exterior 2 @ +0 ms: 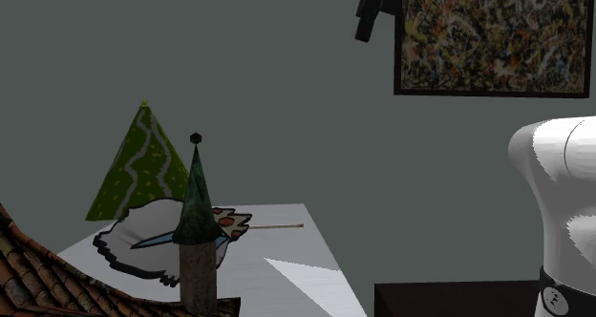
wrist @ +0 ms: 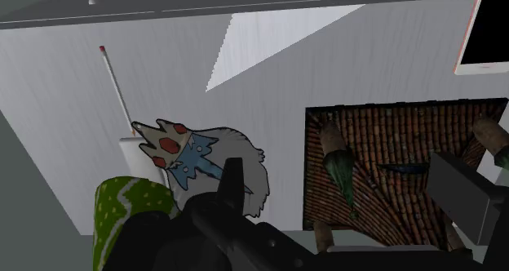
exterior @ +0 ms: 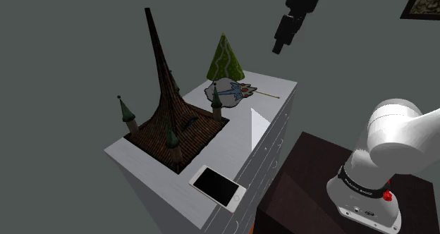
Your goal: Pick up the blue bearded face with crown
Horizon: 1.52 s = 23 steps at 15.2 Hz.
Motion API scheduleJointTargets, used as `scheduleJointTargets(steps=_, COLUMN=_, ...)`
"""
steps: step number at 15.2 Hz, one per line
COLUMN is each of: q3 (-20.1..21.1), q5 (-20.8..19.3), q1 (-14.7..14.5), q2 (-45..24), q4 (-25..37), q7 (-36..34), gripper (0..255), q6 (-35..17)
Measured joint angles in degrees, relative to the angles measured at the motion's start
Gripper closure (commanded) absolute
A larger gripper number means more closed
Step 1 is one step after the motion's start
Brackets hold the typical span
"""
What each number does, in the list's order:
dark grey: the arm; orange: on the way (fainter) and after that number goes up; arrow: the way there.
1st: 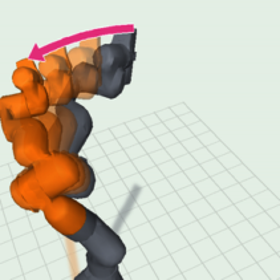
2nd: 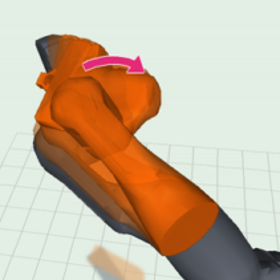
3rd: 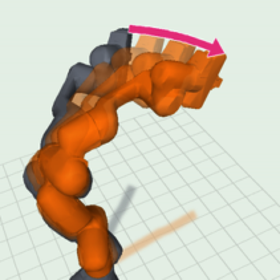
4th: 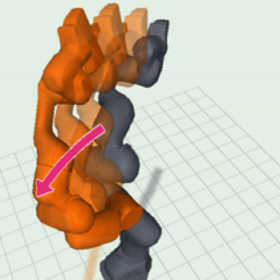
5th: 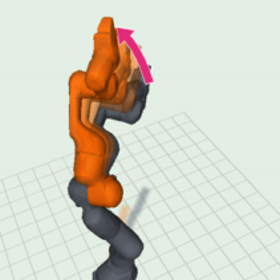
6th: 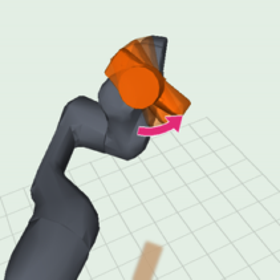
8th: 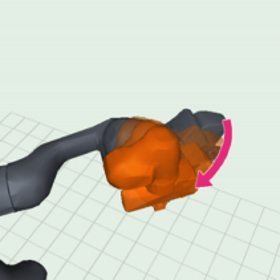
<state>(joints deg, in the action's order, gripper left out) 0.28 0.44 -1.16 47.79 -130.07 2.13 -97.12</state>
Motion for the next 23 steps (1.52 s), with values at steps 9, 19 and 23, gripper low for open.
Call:
scheduleJointTargets(steps=9, q3=-4.09, q5=-6.53, q1=-0.19, q2=-1.17, q4=-10.99, q7=10.52, gripper=0, q6=-13.62)
scheduleJointTargets(steps=19, q3=-11.97, q5=-16.86, q1=1.11, q2=-11.36, q4=-19.65, q7=24.66, gripper=0, q6=-36.51)
scheduleJointTargets(steps=23, q3=-15.52, q5=-20.61, q1=1.61, q2=-19.67, q4=-19.63, q7=29.83, gripper=0, q6=-46.97)
